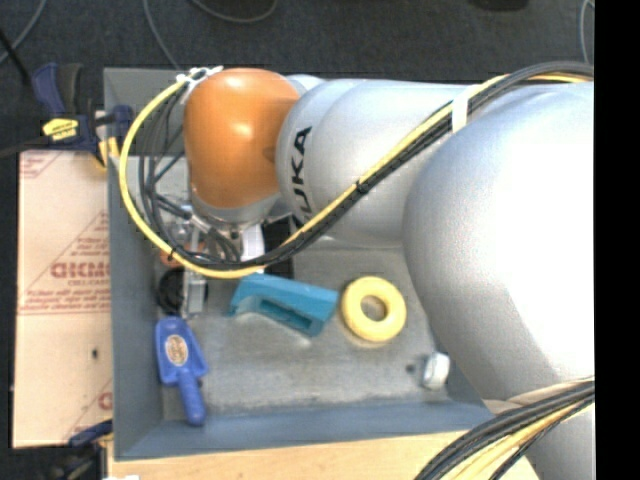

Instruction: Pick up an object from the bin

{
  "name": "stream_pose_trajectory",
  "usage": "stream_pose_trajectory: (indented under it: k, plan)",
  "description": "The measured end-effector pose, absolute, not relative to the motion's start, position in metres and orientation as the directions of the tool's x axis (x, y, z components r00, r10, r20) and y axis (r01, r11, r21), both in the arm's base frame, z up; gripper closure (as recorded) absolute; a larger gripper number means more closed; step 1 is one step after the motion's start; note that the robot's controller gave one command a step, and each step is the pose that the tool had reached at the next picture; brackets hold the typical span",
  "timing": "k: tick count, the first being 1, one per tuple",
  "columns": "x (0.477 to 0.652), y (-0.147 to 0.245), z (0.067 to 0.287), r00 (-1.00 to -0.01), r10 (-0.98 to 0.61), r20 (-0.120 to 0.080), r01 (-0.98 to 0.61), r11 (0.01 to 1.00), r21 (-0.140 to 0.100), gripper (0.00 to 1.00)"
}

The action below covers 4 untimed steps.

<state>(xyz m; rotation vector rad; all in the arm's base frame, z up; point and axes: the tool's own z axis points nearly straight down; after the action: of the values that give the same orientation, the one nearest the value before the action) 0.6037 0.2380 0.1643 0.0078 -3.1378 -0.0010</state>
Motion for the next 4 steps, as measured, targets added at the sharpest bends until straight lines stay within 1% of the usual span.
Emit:
stream_pose_trajectory:
  k: [1,2,3,4]
  plan:
    - [0.605,0.237,0.17,-1.0,-0.001,-0.003,-0.001,1.0,0.002,0.0]
    - [0.614,0.237,0.133,-0.997,0.083,-0.006,0.083,0.997,0.005,0.0]
    - [0.615,0.226,0.097,-0.957,0.29,-0.002,0.29,0.957,0.004,0.0]
    - [0.614,0.225,0.083,-0.925,0.381,-0.001,0.381,0.925,0.003,0.0]
